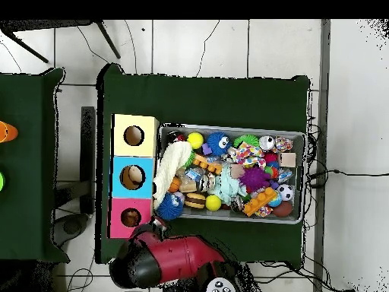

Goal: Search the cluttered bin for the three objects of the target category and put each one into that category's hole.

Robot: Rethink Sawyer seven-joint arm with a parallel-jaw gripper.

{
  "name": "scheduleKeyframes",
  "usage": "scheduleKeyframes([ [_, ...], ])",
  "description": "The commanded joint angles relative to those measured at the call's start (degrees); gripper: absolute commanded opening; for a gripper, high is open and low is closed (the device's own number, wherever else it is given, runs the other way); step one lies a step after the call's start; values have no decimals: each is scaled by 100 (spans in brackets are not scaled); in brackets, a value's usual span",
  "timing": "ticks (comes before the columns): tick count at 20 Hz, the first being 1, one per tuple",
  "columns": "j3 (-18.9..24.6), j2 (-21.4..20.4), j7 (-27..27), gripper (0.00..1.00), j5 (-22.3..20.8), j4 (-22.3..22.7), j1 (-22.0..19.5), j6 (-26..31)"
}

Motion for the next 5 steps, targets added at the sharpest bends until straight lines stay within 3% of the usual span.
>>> scheduleKeyframes([
  [1, 192, -386, 1008, 100, 126, 109, -335, 367],
  [5, 246, -513, 990, 100, 232, 78, -352, 582],
])
